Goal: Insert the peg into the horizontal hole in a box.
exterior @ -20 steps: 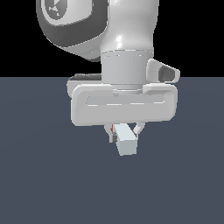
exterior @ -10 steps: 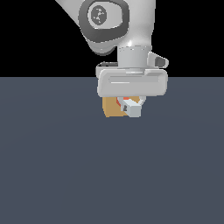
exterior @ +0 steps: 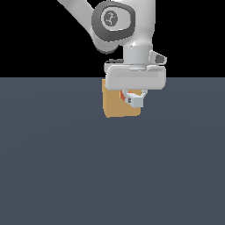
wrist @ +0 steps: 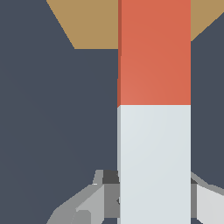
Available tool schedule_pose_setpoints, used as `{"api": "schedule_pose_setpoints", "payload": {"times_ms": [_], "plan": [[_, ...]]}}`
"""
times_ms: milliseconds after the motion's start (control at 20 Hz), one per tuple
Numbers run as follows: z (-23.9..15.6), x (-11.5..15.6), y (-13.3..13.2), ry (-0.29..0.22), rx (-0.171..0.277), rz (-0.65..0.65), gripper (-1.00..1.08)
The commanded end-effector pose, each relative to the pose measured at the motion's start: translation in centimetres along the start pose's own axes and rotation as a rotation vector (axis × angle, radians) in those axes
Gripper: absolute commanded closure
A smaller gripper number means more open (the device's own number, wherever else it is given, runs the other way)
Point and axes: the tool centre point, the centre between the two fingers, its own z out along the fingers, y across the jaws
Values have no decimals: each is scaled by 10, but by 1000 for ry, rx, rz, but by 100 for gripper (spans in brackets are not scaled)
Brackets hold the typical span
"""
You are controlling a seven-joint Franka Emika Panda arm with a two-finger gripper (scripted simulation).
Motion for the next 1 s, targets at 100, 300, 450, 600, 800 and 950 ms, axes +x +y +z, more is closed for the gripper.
{"api": "schedule_pose_setpoints", "payload": {"times_ms": [100,300,450,600,800,950], "plan": [[-2,1,3,-1,-2,2,108],[-1,2,2,0,1,1,108],[-3,1,4,0,-3,-1,108],[-2,1,3,0,-1,-1,108],[-1,9,3,0,-1,-1,108],[-2,26,2,0,-2,-1,108]]}}
